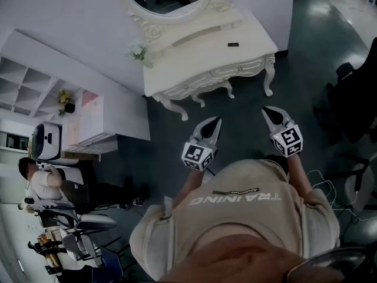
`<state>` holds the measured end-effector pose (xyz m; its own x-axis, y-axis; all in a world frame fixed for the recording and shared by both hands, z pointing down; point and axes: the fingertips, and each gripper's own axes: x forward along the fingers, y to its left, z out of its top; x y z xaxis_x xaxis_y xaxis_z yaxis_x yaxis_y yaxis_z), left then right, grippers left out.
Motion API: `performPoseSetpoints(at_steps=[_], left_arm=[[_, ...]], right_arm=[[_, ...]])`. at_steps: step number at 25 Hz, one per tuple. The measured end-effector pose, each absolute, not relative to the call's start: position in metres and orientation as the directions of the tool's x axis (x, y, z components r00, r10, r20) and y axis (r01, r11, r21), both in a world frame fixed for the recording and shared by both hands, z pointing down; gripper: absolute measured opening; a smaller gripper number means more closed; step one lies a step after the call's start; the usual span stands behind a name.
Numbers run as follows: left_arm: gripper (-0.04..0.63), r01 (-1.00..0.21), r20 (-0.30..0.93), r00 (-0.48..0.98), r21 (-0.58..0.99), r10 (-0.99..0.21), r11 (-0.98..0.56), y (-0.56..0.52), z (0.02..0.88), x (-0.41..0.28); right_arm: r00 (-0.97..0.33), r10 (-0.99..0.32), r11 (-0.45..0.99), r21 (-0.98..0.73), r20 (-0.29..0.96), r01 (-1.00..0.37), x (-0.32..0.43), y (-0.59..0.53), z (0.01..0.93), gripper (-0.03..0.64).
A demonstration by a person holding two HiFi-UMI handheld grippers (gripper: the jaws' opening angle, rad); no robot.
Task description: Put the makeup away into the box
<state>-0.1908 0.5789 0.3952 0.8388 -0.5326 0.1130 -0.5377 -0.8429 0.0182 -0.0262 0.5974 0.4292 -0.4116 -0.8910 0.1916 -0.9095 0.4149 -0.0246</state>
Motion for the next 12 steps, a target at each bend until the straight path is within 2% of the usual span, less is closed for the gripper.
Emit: performPoseSetpoints(at_steps=[7,12], left_arm=[[0.007,-0.588,0.116,0.805,0.019,-0.582,-0.809,0.573,0.396,-0.226],[0.006,-0.609,0.137,0.79,0.076,-0.597,-0.789,0.568,0.416,-0.253]], right_arm=[[-0.419,-0.884,0.425,-0.018,0.206,-0.905,-0.049,0.583,0.436,0.003],[-0.413,-0.884,0.42,-0.014,0.22,-0.907,-0.067,0.568,0.445,0.003]])
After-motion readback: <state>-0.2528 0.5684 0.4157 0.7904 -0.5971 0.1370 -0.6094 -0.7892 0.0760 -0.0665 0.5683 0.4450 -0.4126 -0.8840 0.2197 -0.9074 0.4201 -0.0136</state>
